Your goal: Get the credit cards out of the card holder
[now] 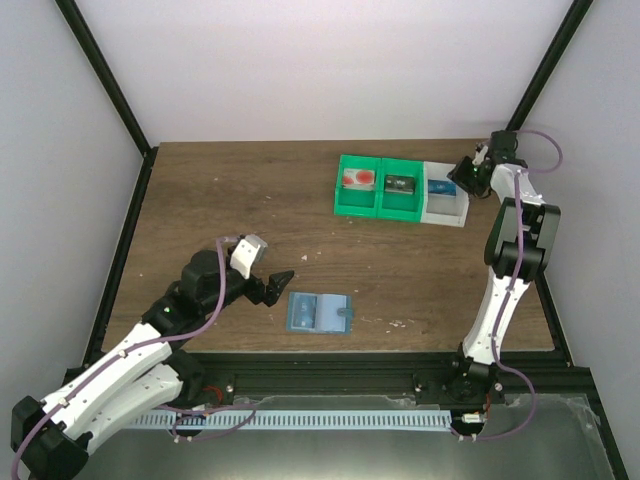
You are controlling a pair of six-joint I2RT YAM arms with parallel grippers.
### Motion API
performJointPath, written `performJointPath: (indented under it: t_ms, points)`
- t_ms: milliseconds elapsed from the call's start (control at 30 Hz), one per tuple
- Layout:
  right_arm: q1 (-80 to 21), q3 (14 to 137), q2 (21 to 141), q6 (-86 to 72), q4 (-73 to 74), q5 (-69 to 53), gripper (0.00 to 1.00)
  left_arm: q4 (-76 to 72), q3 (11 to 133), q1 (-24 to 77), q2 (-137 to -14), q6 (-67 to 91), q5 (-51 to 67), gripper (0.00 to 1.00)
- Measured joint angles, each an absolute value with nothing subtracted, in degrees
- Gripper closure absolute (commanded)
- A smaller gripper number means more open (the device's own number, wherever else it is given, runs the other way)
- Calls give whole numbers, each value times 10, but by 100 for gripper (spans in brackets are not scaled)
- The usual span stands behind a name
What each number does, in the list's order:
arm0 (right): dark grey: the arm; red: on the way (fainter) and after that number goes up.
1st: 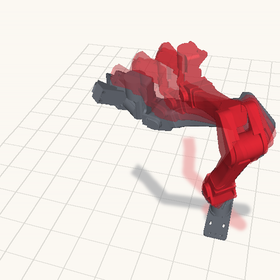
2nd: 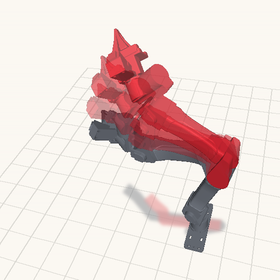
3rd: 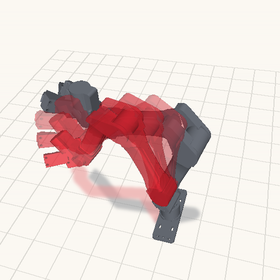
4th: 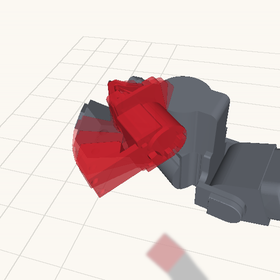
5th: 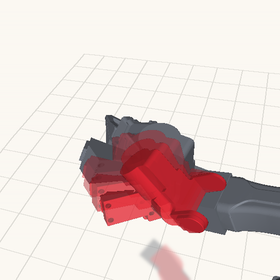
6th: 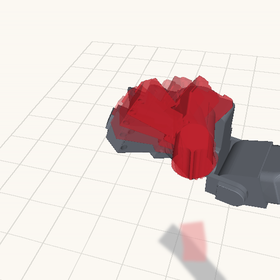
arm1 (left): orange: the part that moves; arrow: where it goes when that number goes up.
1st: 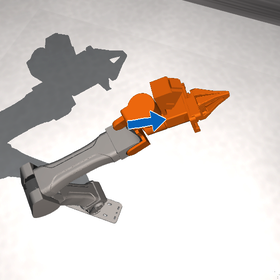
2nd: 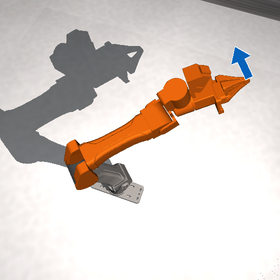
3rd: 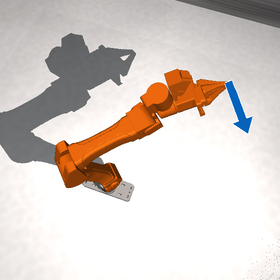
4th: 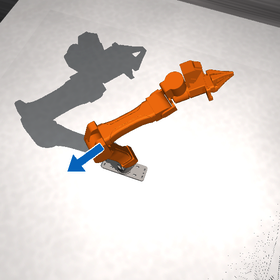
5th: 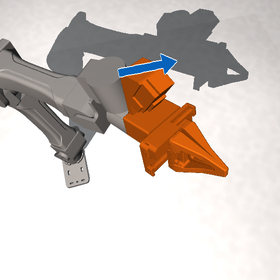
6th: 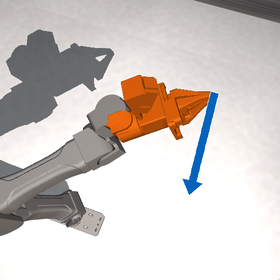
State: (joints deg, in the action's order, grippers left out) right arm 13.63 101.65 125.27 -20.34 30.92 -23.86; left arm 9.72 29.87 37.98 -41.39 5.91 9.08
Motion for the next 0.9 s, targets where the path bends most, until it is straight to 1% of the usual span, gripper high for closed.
performJointPath:
  t_ms: [200,367,500,667,733,900]
  points:
    - [130,1016,1227,-206,313,-218,72,98,299,380,-410,60,91,0]
    - [115,1011,1219,-207,314,-214,69,101,299,380,-413,67,82,0]
    - [90,1001,1195,-216,321,-212,67,121,312,380,-438,85,69,0]
    - [40,939,1105,-230,312,-213,66,143,324,377,-474,115,70,0]
    - [17,904,1058,-237,306,-215,66,150,327,359,-487,137,86,0]
    - [-41,805,945,-255,295,-218,66,151,326,320,-503,194,130,5]
